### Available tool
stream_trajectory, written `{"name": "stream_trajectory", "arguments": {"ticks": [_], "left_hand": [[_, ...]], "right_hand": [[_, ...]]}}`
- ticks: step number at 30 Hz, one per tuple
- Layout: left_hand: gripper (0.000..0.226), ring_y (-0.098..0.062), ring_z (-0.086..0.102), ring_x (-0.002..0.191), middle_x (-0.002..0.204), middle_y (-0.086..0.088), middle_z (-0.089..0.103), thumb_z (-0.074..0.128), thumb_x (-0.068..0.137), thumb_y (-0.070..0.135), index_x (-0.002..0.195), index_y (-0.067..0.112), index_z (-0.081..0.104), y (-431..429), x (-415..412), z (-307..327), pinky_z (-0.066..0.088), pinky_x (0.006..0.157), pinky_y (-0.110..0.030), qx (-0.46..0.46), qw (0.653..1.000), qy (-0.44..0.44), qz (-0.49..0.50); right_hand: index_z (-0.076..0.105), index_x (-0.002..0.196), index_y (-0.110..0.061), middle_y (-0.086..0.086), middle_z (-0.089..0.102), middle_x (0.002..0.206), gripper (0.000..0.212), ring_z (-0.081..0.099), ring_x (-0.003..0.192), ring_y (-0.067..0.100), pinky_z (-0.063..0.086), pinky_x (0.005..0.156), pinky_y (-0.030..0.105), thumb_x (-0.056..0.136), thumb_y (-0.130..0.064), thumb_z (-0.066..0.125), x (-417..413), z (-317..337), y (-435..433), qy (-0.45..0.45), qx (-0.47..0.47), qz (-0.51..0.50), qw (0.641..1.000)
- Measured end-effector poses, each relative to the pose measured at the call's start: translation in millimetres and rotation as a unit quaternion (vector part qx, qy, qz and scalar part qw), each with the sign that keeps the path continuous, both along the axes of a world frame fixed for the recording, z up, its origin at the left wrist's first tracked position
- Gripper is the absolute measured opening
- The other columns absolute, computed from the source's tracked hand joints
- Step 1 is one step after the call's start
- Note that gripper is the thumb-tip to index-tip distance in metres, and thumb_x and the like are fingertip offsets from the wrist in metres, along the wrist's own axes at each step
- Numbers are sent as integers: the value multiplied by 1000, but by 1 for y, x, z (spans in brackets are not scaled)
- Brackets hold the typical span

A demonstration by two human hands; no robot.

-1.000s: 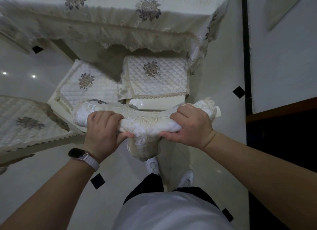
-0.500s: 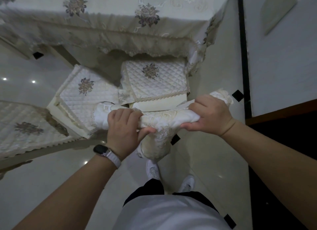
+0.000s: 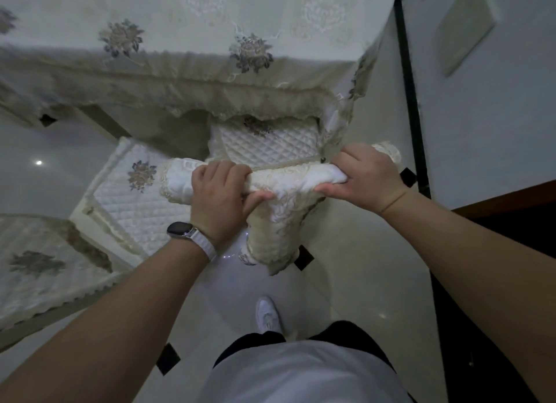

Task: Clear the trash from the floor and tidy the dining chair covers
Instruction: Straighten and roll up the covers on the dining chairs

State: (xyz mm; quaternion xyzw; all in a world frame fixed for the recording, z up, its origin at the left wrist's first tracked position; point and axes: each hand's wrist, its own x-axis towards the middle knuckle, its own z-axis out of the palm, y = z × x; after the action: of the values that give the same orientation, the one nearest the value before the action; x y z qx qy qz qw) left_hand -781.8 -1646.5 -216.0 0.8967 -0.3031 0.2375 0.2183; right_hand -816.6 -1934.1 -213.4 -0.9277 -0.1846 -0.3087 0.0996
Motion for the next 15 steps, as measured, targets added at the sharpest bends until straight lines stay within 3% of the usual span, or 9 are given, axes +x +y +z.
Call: {"name": "stream_trajectory", "arguments": {"ticks": [5,15], "left_hand": [[56,-25,49,83,83,-9,60,43,90,68,94,13,53,0,45,3,36,79,-42,7,1000,-2,0],[64,-30,58,84,87,-8,62,33,95,67,94,10,62,-25,124,29,34,81,-41,52,998,6,42]], "right_hand": [[61,70,-6,10,53,65,62,52,58,28,43,45,33,85,-66,55,37,3,4,2,13,-24,1000],[58,63,-11,7,54,63,63,54,59,26,41,45,32,85,-71,53,127,13,-17,-36,56,-34,997]]}}
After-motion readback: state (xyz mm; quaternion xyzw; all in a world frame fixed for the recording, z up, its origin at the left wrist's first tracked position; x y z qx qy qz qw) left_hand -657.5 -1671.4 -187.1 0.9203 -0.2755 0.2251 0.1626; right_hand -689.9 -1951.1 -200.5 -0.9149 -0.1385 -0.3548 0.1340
